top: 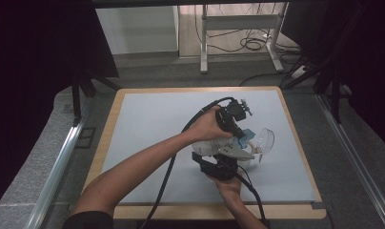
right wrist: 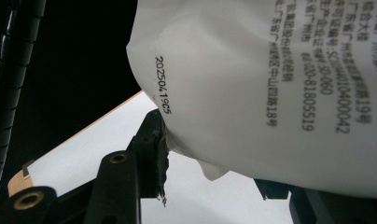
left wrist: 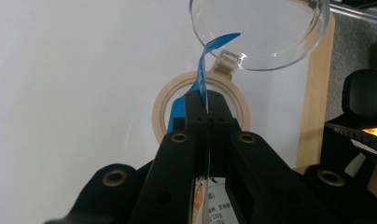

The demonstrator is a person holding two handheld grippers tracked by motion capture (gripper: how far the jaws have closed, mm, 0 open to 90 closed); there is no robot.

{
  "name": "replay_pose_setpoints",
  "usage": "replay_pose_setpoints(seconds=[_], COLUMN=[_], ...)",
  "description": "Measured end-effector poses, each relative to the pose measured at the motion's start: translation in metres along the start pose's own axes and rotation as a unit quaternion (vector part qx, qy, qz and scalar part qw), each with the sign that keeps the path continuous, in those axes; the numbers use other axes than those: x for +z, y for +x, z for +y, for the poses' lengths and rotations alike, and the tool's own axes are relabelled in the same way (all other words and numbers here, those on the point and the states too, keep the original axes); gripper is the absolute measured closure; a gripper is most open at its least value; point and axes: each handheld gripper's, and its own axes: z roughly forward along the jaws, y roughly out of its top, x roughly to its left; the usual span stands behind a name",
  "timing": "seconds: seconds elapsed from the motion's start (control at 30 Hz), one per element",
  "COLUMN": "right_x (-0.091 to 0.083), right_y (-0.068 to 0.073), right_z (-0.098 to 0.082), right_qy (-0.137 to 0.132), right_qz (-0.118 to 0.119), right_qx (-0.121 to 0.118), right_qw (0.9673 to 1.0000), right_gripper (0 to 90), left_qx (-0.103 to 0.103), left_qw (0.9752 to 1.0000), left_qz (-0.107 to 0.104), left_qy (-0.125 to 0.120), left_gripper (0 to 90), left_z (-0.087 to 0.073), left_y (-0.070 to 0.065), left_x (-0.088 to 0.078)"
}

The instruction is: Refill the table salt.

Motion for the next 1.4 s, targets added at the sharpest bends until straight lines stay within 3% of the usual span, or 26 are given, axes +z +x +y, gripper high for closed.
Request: replay_pose_setpoints(seconds=[0.8,1.17,1.4], right_x=[0.0016,-0.0013,0.0004], right_y=[0.0011,0.0038,0.0047], right_z=[-0.0012,0.0019,0.0058], right_qy=[-0.002,-0.019,-0.011], right_qz=[-0.001,-0.005,-0.004], right_qx=[0.0,0.015,0.016], right_qw=[1.0,0.9997,0.9998], right_gripper=[53.8,53.8,53.8], left_qx=[0.0,0.009,0.006], left_qw=[1.0,1.0,1.0], left_qz=[-0.001,0.0,0.0], left_qy=[-0.001,0.004,0.003], left_gripper=[90.0,90.0,90.0], left_z=[-0.0029,0.0038,0.0023], left_y=[0.0004,-0.0043,-0.0019], left_x=[-0.0019,-0.0046,-0.007])
